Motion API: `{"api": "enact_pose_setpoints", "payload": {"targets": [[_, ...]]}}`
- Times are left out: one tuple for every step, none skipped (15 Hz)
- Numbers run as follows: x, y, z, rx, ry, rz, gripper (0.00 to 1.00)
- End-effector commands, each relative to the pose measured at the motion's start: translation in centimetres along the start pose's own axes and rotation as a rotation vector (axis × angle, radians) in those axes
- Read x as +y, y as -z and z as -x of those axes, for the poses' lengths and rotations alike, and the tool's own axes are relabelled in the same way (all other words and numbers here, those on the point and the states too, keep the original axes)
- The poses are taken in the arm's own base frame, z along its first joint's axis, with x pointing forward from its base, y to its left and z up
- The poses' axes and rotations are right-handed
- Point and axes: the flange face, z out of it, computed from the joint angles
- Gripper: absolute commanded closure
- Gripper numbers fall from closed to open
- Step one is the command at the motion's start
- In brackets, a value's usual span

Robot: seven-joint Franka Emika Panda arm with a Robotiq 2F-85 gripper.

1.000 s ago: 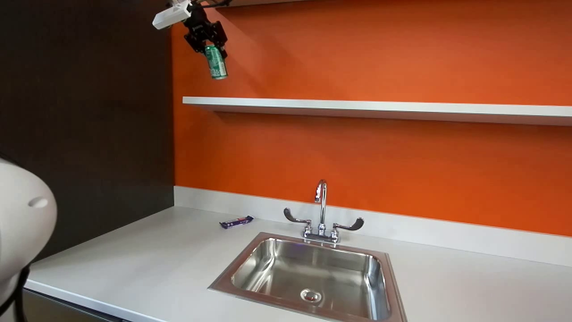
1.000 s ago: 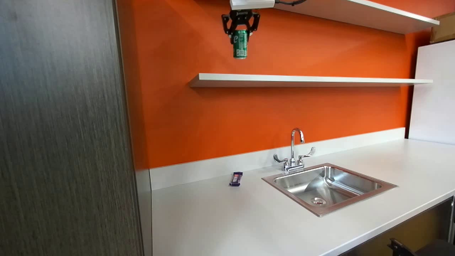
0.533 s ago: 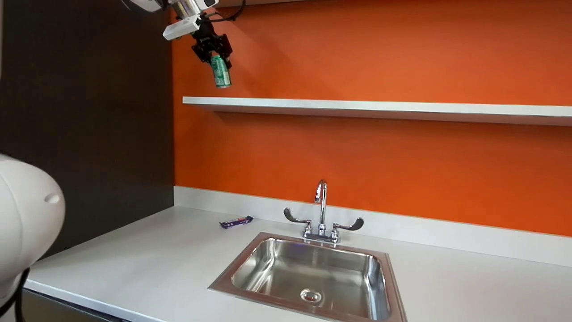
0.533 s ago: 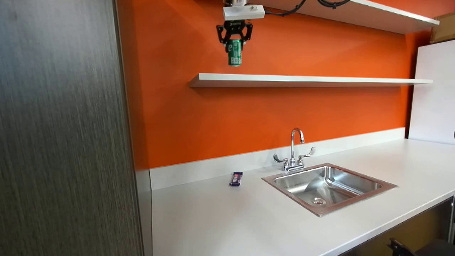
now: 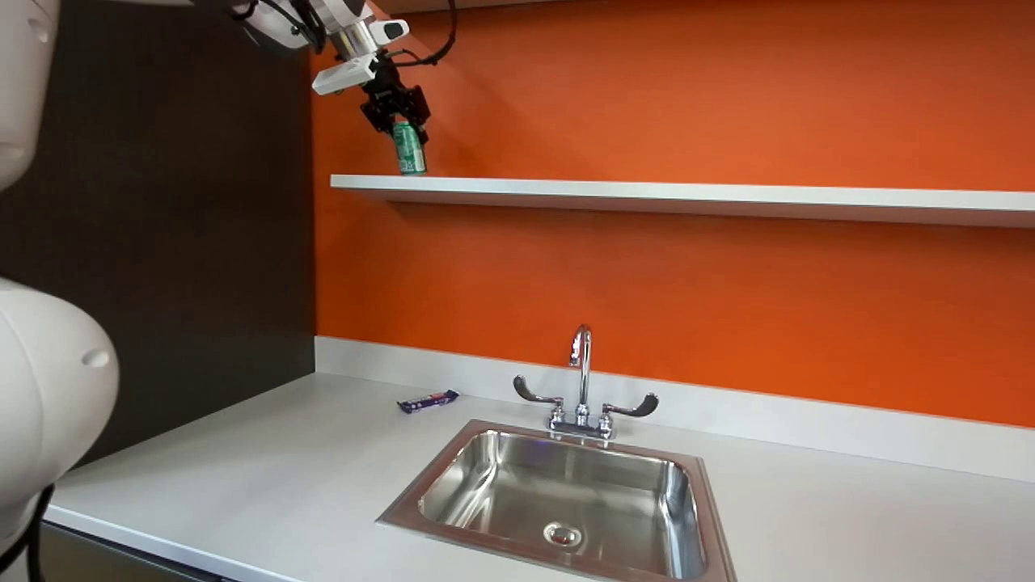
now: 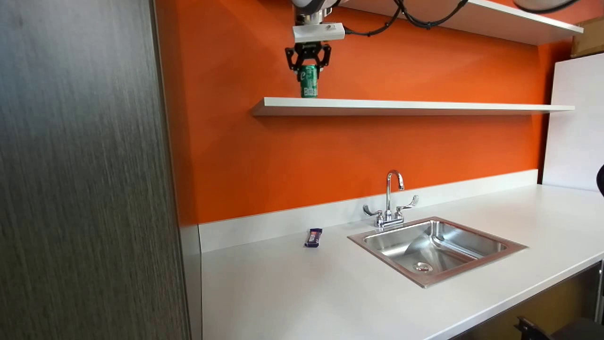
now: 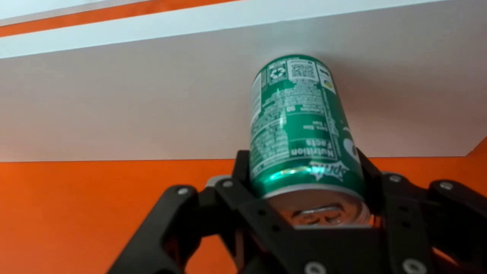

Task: Put the green can on the bottom shelf.

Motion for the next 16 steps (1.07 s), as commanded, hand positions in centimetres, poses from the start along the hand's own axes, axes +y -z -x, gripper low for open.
{"api": "enact_pose_setpoints", "payload": {"targets": [[0.4, -0.2, -1.3, -0.003, 0.012, 0.003, 0.62], [0.5, -0.4, -1.4, -0.004, 0.01, 0.003, 0.62], [0.5, -0.5, -1.6, -0.004, 0.008, 0.002, 0.62], [0.6, -0.7, -1.7, -0.005, 0.006, 0.001, 0.62], [0.6, -0.8, -1.8, -0.007, 0.004, 0.002, 0.62], [0.7, -0.9, -1.9, -0.009, 0.001, 0.002, 0.62], [0.7, -1.1, -2.0, -0.011, 0.0, 0.003, 0.62], [0.8, -1.2, -2.1, -0.017, -0.005, 0.003, 0.62], [0.8, -1.3, -2.1, -0.022, -0.003, 0.003, 0.12], [0.8, -1.4, -2.2, -0.027, -0.007, 0.005, 0.1], [0.8, -1.5, -2.3, -0.029, -0.01, 0.007, 0.05], [0.9, -1.5, -2.3, -0.032, -0.014, 0.01, 0.01], [1.0, -1.5, -2.4, -0.035, -0.017, 0.01, 0.0], [1.1, -1.4, -2.4, -0.036, -0.02, 0.01, 0.0], [1.1, -1.2, -2.4, -0.04, -0.022, 0.011, 0.0], [1.1, -0.9, -2.1, -0.049, -0.027, 0.015, 0.0]]}}
